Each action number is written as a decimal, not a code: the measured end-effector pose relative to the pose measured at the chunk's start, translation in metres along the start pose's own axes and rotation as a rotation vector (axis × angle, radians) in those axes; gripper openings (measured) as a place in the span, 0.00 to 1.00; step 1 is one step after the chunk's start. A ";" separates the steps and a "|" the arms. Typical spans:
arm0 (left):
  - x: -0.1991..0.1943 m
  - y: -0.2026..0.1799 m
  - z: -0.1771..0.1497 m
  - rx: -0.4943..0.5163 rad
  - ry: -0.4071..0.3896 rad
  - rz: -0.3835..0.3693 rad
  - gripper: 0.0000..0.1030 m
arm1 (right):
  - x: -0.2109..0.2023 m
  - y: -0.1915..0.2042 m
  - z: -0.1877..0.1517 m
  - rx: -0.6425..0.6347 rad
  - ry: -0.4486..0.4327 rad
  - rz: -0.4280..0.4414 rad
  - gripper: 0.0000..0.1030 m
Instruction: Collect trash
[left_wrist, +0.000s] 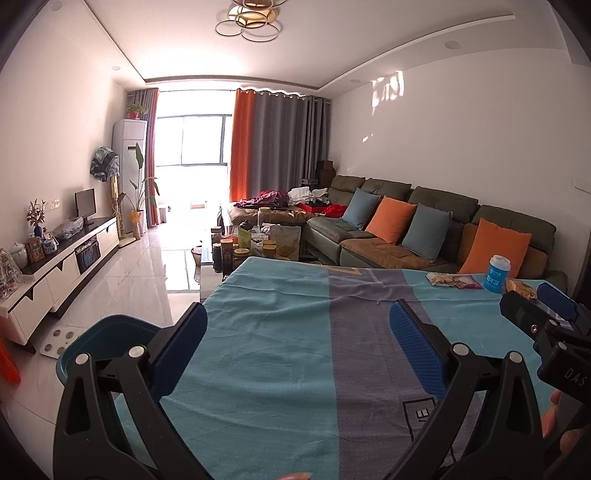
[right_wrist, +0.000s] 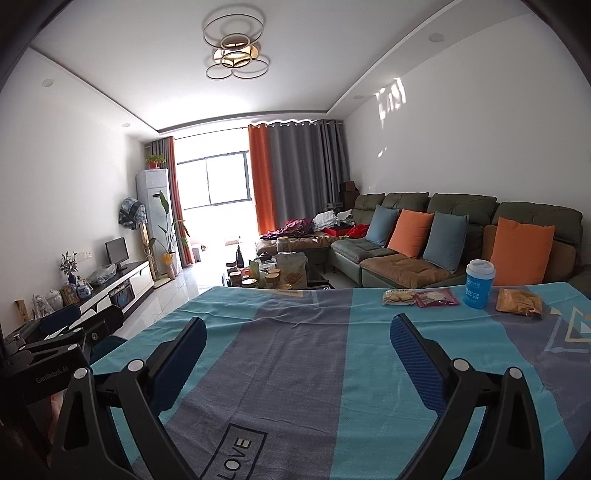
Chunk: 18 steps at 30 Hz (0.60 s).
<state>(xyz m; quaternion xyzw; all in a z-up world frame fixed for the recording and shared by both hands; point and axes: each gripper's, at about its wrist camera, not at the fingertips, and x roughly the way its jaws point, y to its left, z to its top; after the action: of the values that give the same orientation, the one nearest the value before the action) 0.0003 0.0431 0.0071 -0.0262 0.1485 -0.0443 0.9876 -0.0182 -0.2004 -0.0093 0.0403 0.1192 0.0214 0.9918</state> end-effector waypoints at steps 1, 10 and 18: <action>-0.001 -0.002 0.000 0.003 -0.003 0.000 0.95 | -0.002 0.000 -0.001 -0.002 -0.002 -0.005 0.93; -0.005 -0.012 0.001 0.010 -0.017 -0.013 0.95 | -0.010 -0.008 0.000 0.001 -0.018 -0.026 0.93; -0.006 -0.015 0.003 0.006 -0.022 -0.019 0.95 | -0.011 -0.009 -0.001 -0.002 -0.019 -0.033 0.93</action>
<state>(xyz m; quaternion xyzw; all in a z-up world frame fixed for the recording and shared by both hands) -0.0053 0.0292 0.0128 -0.0252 0.1374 -0.0539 0.9887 -0.0289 -0.2101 -0.0084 0.0377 0.1104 0.0045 0.9932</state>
